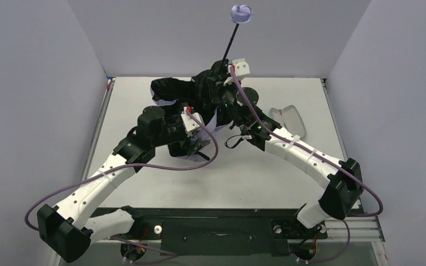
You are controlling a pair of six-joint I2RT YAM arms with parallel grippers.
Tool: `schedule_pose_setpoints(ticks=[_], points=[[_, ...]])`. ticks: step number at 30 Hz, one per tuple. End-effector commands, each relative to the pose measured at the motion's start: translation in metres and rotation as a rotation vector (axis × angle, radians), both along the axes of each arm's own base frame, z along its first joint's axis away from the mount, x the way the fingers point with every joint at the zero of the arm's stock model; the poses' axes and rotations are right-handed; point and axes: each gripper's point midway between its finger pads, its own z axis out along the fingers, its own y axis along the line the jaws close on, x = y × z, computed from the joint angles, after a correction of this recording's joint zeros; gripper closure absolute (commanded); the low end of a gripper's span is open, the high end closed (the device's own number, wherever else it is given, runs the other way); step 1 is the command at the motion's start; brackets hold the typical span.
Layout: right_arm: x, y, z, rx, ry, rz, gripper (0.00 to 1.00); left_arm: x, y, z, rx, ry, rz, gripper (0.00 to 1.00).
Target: Open the umbrella
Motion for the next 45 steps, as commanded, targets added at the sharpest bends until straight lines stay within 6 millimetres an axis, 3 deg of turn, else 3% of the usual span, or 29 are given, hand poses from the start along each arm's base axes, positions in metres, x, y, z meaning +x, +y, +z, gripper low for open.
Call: schedule_pose_setpoints(ticks=[1,4,7,9,11,12,13,15,19,22,24,26,27,29,32,34,37,40,43,45], points=[[-0.019,-0.014,0.067,0.175,-0.086,-0.02,1.0,0.028,-0.019,0.035,-0.017,-0.18,0.063,0.13],[-0.019,-0.017,0.064,0.175,-0.071,-0.03,1.0,0.04,-0.031,0.028,0.018,-0.194,0.092,0.2],[-0.022,-0.022,0.066,0.184,-0.064,-0.035,1.0,0.058,-0.03,-0.003,0.126,-0.171,0.141,0.26],[-0.023,-0.025,0.068,0.183,-0.066,-0.039,1.0,0.062,-0.024,-0.019,0.194,-0.166,0.159,0.37],[-0.021,-0.031,0.069,0.173,-0.071,-0.05,1.0,0.055,-0.016,-0.032,0.256,-0.175,0.136,0.56],[-0.019,-0.034,0.067,0.16,-0.071,-0.055,1.0,0.047,-0.012,-0.039,0.267,-0.171,0.114,0.71],[-0.015,-0.04,0.067,0.155,-0.073,-0.069,1.0,0.039,-0.007,-0.034,0.261,-0.194,0.103,0.88],[-0.008,-0.049,0.063,0.131,-0.069,-0.082,1.0,0.02,0.004,-0.04,0.265,-0.199,0.064,1.0],[0.003,-0.062,0.06,0.095,-0.083,-0.092,1.0,-0.043,0.021,-0.071,0.322,-0.211,-0.18,1.0],[0.011,-0.064,0.063,0.091,-0.093,-0.09,1.0,-0.089,0.035,-0.108,0.41,-0.214,-0.4,1.0],[0.013,-0.063,0.066,0.096,-0.101,-0.08,1.0,-0.105,0.045,-0.129,0.476,-0.193,-0.494,1.0],[0.011,-0.059,0.071,0.11,-0.118,-0.05,1.0,-0.111,0.048,-0.135,0.497,-0.168,-0.521,1.0],[0.009,-0.057,0.072,0.116,-0.124,-0.036,1.0,-0.109,0.047,-0.13,0.488,-0.17,-0.513,0.96],[0.003,-0.049,0.07,0.125,-0.124,0.021,1.0,-0.102,0.039,-0.113,0.436,-0.167,-0.457,0.77],[-0.012,-0.037,0.066,0.129,-0.127,0.1,1.0,-0.081,0.024,-0.07,0.288,-0.184,-0.307,0.49],[-0.022,-0.032,0.064,0.131,-0.145,0.143,1.0,-0.067,0.018,-0.037,0.171,-0.186,-0.194,0.38],[-0.031,-0.03,0.058,0.107,-0.164,0.15,1.0,-0.048,0.015,0.023,-0.056,-0.147,-0.025,0.32],[-0.035,-0.032,0.061,0.118,-0.181,0.134,1.0,-0.024,0.027,0.075,-0.255,-0.092,0.137,0.3],[-0.037,-0.033,0.063,0.129,-0.193,0.108,1.0,0.001,0.033,0.107,-0.427,-0.001,0.23,0.3],[-0.041,-0.03,0.067,0.142,-0.206,0.12,1.0,0.015,0.033,0.107,-0.432,0.008,0.238,0.32]])
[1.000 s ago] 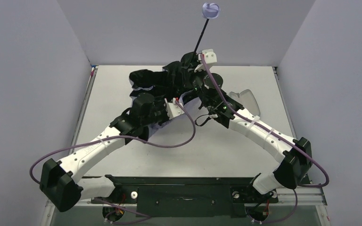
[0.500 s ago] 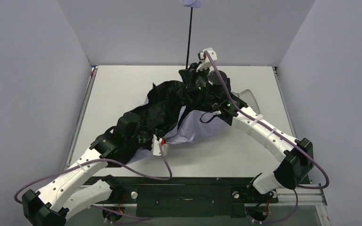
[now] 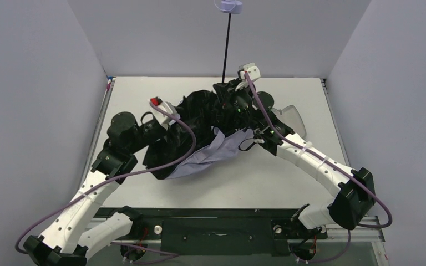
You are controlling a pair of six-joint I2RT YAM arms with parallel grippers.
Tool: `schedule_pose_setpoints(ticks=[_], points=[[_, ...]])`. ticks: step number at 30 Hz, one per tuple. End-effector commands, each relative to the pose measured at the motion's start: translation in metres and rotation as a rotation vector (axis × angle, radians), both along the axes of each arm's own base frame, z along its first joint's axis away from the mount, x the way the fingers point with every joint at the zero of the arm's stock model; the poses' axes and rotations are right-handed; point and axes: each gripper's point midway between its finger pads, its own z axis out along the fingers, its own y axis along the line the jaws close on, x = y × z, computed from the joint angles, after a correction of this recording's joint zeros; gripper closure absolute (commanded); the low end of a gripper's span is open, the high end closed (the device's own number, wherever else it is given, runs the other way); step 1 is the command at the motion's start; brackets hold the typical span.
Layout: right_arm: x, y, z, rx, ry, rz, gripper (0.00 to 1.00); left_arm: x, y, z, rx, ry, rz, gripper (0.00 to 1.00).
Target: Open the umbrella
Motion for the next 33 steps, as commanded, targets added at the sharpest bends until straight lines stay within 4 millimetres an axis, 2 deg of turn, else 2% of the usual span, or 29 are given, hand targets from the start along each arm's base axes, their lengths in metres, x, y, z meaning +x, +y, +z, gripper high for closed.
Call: schedule_pose_setpoints(ticks=[1,4,6,8,9,11,14,17,19,23,25,27,33], points=[[-0.023,-0.008,0.083,0.174,-0.209,0.003,1.0,0.03,-0.002,0.058,-0.267,0.041,0.071,0.34],[-0.035,0.002,0.089,0.18,-0.236,0.081,1.0,0.053,-0.008,0.047,-0.229,0.008,0.089,0.31],[-0.046,0.009,0.095,0.175,-0.261,0.153,1.0,0.057,-0.014,0.046,-0.181,-0.059,0.04,0.3],[-0.057,0.014,0.099,0.164,-0.291,0.222,1.0,0.051,-0.021,0.048,-0.157,-0.131,-0.052,0.3],[-0.06,0.014,0.102,0.165,-0.301,0.24,1.0,0.043,-0.028,0.045,-0.144,-0.146,-0.123,0.3],[-0.072,0.019,0.108,0.169,-0.324,0.3,1.0,0.039,-0.035,0.04,-0.112,-0.179,-0.189,0.31],[-0.078,0.022,0.116,0.181,-0.335,0.31,1.0,0.047,-0.041,0.036,-0.124,-0.167,-0.192,0.34],[-0.08,0.025,0.119,0.195,-0.325,0.295,1.0,0.054,-0.044,0.041,-0.165,-0.161,-0.179,0.36],[-0.081,0.029,0.119,0.2,-0.316,0.294,1.0,0.051,-0.049,0.044,-0.178,-0.168,-0.196,0.42],[-0.084,0.036,0.12,0.209,-0.308,0.305,1.0,0.043,-0.057,0.05,-0.202,-0.181,-0.235,0.59],[-0.086,0.037,0.123,0.215,-0.312,0.313,1.0,0.039,-0.06,0.047,-0.198,-0.173,-0.264,0.7],[-0.087,0.039,0.128,0.224,-0.316,0.326,1.0,0.037,-0.063,0.039,-0.187,-0.154,-0.284,0.76],[-0.093,0.039,0.141,0.24,-0.334,0.348,1.0,0.026,-0.064,0.029,-0.184,-0.108,-0.311,0.76]])
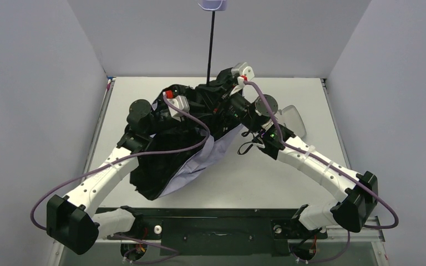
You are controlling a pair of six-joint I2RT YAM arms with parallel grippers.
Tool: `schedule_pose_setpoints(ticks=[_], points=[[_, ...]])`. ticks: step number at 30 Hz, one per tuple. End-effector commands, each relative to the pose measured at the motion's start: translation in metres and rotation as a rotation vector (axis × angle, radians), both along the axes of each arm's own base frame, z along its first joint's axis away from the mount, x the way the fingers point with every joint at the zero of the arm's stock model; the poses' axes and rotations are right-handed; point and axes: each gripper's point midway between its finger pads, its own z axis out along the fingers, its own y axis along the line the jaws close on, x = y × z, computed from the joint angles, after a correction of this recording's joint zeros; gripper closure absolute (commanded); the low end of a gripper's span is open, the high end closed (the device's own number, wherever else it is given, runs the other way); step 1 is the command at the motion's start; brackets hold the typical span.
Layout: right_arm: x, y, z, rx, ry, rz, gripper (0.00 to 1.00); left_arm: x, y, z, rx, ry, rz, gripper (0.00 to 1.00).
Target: Open the umbrella
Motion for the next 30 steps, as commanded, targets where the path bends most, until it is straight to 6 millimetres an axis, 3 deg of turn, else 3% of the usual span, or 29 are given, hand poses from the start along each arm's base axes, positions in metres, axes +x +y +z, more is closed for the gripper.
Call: schedule_pose_setpoints(ticks=[1,4,9,14,30], points=[[-0.027,-0.01,0.075,0.163,-0.139,0.057,1.0,-0.009,-0.002,0.002,-0.019,0.012,-0.028,0.77],[-0.034,-0.014,0.09,0.185,-0.161,0.071,1.0,0.001,0.004,-0.016,-0.017,0.115,0.018,0.8],[-0.045,-0.023,0.121,0.233,-0.206,0.087,1.0,0.033,0.026,-0.078,0.069,0.271,0.197,0.78],[-0.055,-0.032,0.15,0.285,-0.246,0.094,1.0,0.037,0.037,-0.125,0.158,0.344,0.256,0.73],[-0.057,-0.05,0.181,0.345,-0.288,0.061,1.0,0.026,0.049,-0.2,0.328,0.418,0.257,0.66]])
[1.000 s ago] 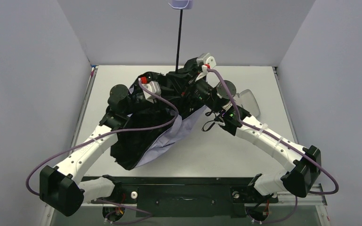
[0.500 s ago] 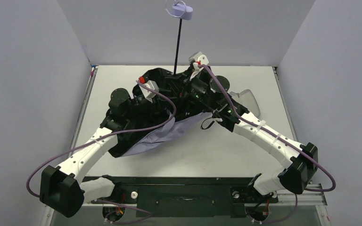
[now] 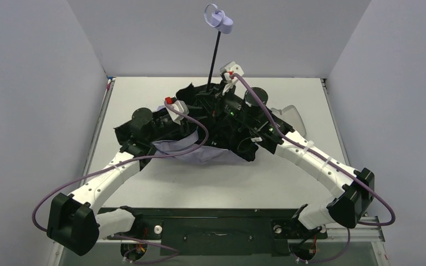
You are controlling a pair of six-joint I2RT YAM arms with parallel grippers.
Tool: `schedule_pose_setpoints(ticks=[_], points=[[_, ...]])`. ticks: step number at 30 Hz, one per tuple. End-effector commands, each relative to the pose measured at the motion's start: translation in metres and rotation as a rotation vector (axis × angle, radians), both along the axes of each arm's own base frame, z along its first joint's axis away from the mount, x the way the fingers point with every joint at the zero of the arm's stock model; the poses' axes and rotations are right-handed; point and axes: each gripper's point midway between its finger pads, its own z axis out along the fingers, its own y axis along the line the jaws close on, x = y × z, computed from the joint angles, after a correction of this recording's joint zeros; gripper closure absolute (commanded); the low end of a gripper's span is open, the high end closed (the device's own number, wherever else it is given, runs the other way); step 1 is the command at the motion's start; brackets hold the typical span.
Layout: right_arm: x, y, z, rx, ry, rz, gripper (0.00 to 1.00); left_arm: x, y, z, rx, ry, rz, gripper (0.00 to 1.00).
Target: Open the umbrella
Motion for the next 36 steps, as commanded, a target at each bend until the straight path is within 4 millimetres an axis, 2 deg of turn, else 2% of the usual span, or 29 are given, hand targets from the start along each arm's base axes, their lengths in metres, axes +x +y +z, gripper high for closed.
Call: schedule_pose_setpoints(ticks=[1,3,4,5,6,7,8,12,14,17,20,24,26,27,31,34,36], points=[[-0.063,-0.056,0.222,0.51,-0.434,0.046,1.0,-0.003,0.029,-0.147,0.279,0.378,0.094,0.65],[-0.053,-0.056,0.213,0.456,-0.43,-0.012,1.0,-0.004,0.031,-0.149,0.288,0.37,0.089,0.58],[-0.048,-0.055,0.207,0.433,-0.427,-0.032,1.0,-0.003,0.031,-0.139,0.268,0.329,0.088,0.5],[-0.038,-0.053,0.192,0.387,-0.413,-0.071,1.0,-0.004,0.03,-0.131,0.252,0.303,0.083,0.45],[-0.032,-0.051,0.183,0.358,-0.404,-0.091,1.0,-0.003,0.03,-0.109,0.216,0.23,0.085,0.38],[-0.019,-0.048,0.159,0.301,-0.373,-0.13,1.0,-0.004,0.028,-0.097,0.199,0.192,0.08,0.35],[-0.01,-0.044,0.135,0.257,-0.335,-0.148,1.0,-0.004,0.027,-0.072,0.168,0.112,0.081,0.32],[0.02,-0.043,0.073,0.161,-0.226,-0.263,1.0,-0.014,0.023,-0.021,0.163,-0.048,0.03,0.28],[0.03,-0.043,0.051,0.137,-0.179,-0.308,1.0,-0.028,0.019,-0.007,0.175,-0.11,-0.032,0.28],[0.041,-0.043,0.033,0.111,-0.132,-0.368,1.0,-0.052,0.008,-0.005,0.208,-0.167,-0.128,0.28],[0.046,-0.041,0.03,0.108,-0.114,-0.39,1.0,-0.066,-0.003,-0.019,0.242,-0.172,-0.193,0.29],[0.05,-0.04,0.038,0.122,-0.117,-0.391,1.0,-0.076,-0.011,-0.058,0.343,-0.133,-0.251,0.31],[0.05,-0.04,0.043,0.121,-0.122,-0.39,1.0,-0.071,-0.012,-0.056,0.317,-0.13,-0.223,0.35],[0.049,-0.041,0.045,0.123,-0.121,-0.388,1.0,-0.068,-0.014,-0.048,0.291,-0.148,-0.213,0.37],[0.046,-0.037,0.035,0.104,-0.1,-0.368,1.0,-0.066,-0.027,-0.036,0.26,-0.168,-0.253,0.35],[0.045,-0.035,0.034,0.114,-0.091,-0.354,1.0,-0.063,-0.038,-0.039,0.267,-0.199,-0.27,0.3],[0.043,-0.033,0.038,0.125,-0.094,-0.339,1.0,-0.063,-0.045,-0.05,0.296,-0.205,-0.296,0.31]])
